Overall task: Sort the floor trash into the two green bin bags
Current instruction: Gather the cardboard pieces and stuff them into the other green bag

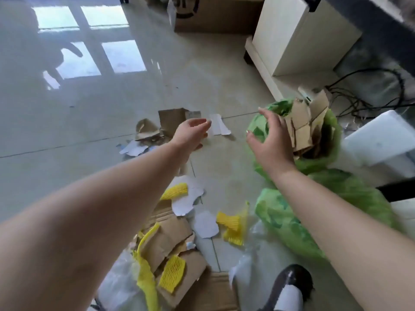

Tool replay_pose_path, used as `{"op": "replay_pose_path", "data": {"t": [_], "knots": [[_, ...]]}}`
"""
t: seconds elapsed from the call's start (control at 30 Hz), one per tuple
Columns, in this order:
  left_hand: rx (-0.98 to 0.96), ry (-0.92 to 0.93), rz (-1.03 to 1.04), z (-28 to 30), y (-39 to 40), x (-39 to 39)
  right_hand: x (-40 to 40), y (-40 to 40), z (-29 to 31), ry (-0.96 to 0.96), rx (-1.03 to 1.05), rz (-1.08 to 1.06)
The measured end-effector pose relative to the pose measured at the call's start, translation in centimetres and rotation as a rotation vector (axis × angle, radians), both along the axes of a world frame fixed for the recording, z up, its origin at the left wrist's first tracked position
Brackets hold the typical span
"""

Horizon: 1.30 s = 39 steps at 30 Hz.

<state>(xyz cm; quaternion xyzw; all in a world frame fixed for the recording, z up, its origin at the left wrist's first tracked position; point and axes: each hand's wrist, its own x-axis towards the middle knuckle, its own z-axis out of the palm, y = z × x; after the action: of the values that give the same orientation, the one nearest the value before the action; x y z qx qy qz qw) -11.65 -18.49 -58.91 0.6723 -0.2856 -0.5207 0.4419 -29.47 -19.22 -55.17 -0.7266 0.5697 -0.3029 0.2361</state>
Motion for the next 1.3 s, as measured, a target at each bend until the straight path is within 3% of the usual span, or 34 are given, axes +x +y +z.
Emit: {"op": "replay_pose_path", "data": {"t": [0.2,0.4,0.5,0.67,0.8,1.0,1.3], "knots": [[0.185,-0.128,0.033,-7.0,11.1,4.6,2.0,9.9,-8.2,0.125,0.46,0.032],[0.3,-0.251,-0.034,-12.7,16.6,6.6,3.0,13.5,-13.9,0.243,0.676,0.058],[0.341,-0.366,-0.229,-15.2,18.2,6.0,4.1,14.1,-16.5,0.283,0.758,0.09],[0.408,-0.833,-0.757,-19.0,18.6,4.9,5.5,13.6,-20.1,0.356,0.827,0.067],[0.49,-0.944,-0.934,-20.4,17.3,5.0,6.2,11.1,-22.1,0.408,0.829,0.044],[0.477,-1.039,-0.888,-22.2,15.4,6.7,6.5,9.1,-25.0,0.539,0.82,0.026],[0.42,-1.113,-0.714,-22.5,12.9,8.3,6.5,6.9,-25.2,0.314,0.847,0.093]]}}
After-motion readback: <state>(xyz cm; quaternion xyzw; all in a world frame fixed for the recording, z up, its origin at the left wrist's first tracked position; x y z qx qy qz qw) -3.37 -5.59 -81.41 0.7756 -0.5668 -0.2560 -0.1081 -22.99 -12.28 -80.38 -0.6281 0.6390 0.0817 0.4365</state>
